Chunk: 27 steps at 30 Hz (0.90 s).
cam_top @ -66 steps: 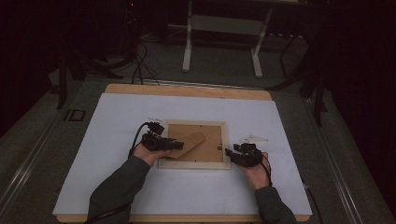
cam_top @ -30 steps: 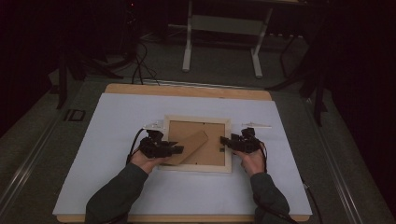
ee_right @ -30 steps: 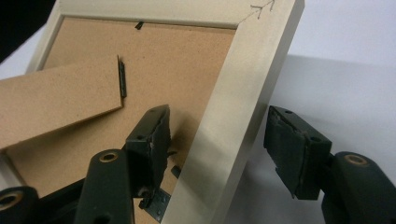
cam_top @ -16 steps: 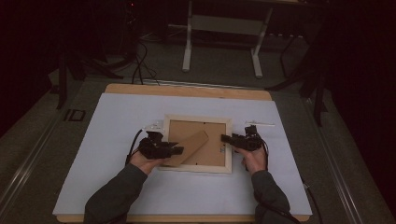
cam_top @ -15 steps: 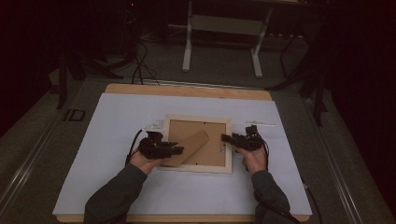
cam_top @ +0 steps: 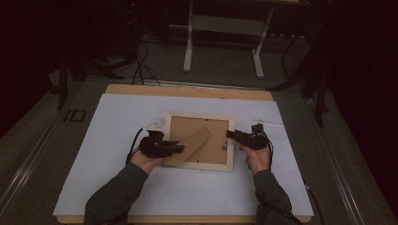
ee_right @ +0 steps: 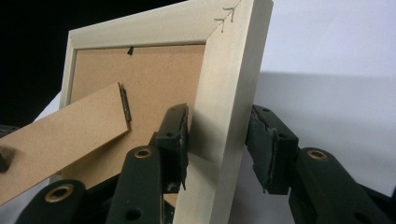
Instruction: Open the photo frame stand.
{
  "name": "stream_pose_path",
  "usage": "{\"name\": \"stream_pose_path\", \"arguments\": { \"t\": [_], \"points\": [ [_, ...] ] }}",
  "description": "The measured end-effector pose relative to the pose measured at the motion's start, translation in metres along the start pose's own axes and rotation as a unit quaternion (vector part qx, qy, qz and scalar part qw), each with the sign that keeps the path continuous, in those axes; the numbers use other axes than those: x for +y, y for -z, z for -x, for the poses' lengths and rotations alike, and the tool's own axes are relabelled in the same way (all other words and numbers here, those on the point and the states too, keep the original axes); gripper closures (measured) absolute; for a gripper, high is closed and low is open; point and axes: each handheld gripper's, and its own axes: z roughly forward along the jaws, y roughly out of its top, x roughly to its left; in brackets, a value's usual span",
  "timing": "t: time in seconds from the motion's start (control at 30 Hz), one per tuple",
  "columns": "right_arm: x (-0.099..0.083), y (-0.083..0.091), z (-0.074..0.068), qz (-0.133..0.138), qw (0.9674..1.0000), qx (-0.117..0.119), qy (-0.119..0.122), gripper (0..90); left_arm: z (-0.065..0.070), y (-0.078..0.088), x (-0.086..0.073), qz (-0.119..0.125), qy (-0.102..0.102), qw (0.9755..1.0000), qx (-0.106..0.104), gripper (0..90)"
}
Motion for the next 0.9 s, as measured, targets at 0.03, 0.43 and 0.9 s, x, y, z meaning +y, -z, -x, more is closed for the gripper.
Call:
{"name": "stream_pose_path", "arguments": {
  "t": [0.03, 0.43, 0.9],
  "points": [
    [0.002, 0.001, -0.001, 0.003, 1.0, -0.001, 0.0, 59.6, 0.0, 0.0, 0.0, 0.0, 0.0, 1.0, 0.001, 71.6],
    [0.014, 0.0, -0.005, 0.019, 0.9996, -0.013, 0.016, 61.1, -0.002, -0.002, 0.006, 0.004, 0.0, 0.9998, 0.017, 74.0],
    [0.025, 0.002, -0.012, 0.042, 0.9973, -0.04, 0.046, 62.1, -0.002, -0.005, 0.015, 0.014, -0.01, 0.9993, 0.034, 75.8]
  ]
}}
